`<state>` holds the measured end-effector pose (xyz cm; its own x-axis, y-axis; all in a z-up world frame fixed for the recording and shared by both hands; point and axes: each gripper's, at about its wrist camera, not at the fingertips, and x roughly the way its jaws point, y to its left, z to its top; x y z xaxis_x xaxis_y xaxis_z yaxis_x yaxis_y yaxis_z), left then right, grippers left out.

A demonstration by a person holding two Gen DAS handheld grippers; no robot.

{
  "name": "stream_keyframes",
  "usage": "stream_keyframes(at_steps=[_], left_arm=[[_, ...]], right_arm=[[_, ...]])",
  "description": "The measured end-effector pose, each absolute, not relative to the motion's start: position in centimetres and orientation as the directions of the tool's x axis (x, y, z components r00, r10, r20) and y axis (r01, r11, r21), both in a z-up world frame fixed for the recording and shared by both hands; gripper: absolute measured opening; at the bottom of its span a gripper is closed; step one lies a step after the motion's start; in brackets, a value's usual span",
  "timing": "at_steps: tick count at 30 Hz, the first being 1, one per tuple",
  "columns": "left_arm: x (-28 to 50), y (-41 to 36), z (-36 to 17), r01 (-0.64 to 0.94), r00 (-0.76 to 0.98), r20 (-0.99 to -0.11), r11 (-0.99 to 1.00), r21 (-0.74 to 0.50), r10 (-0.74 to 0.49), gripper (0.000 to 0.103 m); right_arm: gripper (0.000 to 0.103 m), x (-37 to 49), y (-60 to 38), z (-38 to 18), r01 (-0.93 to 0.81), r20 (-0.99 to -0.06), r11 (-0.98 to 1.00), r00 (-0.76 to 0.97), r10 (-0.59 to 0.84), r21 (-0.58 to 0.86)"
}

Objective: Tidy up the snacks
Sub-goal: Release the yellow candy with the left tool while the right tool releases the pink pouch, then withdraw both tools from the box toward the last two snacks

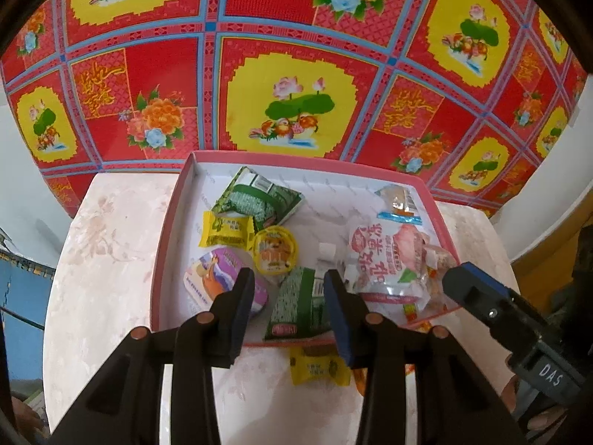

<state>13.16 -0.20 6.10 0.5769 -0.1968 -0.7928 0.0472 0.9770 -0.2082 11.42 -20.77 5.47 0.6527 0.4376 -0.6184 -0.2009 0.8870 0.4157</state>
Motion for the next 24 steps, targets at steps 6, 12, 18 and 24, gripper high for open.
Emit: stream_keyframes(at_steps=[6, 12, 18, 24], left_arm=[[12.1, -0.5, 6.1, 0.047, 0.574, -0.794, 0.976, -0.210, -0.199, 0.041], [11.1, -0.8, 5.8, 0.048, 0.567, -0.800, 0.977, -0.207, -0.197, 0.041], [10.2, -0.8, 5.2, 0.054, 0.548, -0.811, 0.976, -0.209, -0.204, 0.041], [10.1, -1.1, 4.6, 0.063, 0.514, -0.825, 0.969, -0.238, -0.236, 0.041]], right_arm=[[0.067, 9.9, -21.2, 5.2, -0.182, -0.632, 0.891, 0.647, 0.427, 0.416], [0.071, 8.7, -21.1, 4.6, -0.182, -0.647, 0.895, 0.634, 0.423, 0.408], [0.072, 8.1, -21.0, 3.8, -0.174, -0.665, 0.901, 0.622, 0.414, 0.398], [0.072, 7.8, -21.4, 3.5, -0.162, -0.674, 0.903, 0.616, 0.407, 0.398]])
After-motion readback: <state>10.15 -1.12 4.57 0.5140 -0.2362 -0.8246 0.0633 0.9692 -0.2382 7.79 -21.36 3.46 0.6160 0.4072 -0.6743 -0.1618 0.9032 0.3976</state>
